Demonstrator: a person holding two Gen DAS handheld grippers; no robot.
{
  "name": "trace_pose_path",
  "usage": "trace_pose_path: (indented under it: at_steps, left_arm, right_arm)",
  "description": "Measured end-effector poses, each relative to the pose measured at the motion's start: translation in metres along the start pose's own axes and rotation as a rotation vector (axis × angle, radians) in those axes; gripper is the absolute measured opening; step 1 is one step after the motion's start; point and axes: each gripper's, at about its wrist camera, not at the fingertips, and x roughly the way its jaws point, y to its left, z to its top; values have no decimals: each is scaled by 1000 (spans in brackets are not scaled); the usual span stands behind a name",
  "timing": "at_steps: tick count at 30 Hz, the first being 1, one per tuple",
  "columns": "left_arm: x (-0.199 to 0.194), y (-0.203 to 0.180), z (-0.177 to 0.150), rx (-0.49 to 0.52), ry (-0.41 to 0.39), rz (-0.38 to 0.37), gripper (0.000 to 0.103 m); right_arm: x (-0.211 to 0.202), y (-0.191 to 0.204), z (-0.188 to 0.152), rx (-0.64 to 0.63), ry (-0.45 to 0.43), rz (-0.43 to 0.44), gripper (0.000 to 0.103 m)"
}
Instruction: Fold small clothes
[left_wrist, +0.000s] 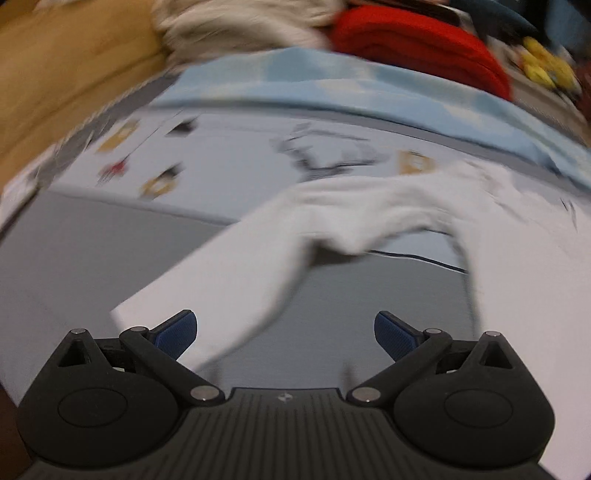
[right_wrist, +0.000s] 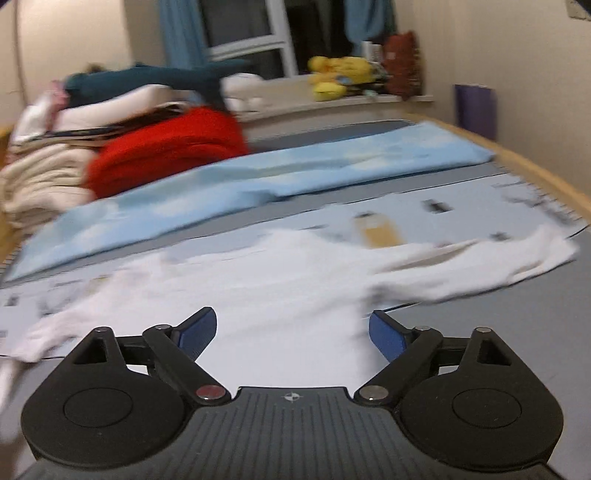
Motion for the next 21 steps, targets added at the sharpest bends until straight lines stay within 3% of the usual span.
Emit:
trace_pose_path:
  at_steps: [2,5,7,8,9,11,15,21]
  left_arm:
    - [19,46,0,-112,23,63,102]
    - [57,95,-12,-192,64,209,99]
    - [80,121,-18,-260,121,155,96]
    - [81,127,-19,-267,94,135,92]
    - [77,127,-17,-221,48,154,54]
    - [74,118,-7,-115,12,137,5]
    - [84,115,16,-47,20,183,5]
    - [116,155,70,-105,-36,335,5]
  right_arm:
    - [4,33,-17,9,6,41,91]
    - [26,63,-41,-61,84,24,91]
    - [36,76,-53,-109,83,-26,91]
    - [43,81,-58,-136,74,-53,91]
    - [48,87,-62,-162,75,-78,91]
    - [64,92,-67,-211,83,-100,91]
    - [87,102,-80,-221,149,-118,87]
    - [96,98,-93,-217,197,-107,87]
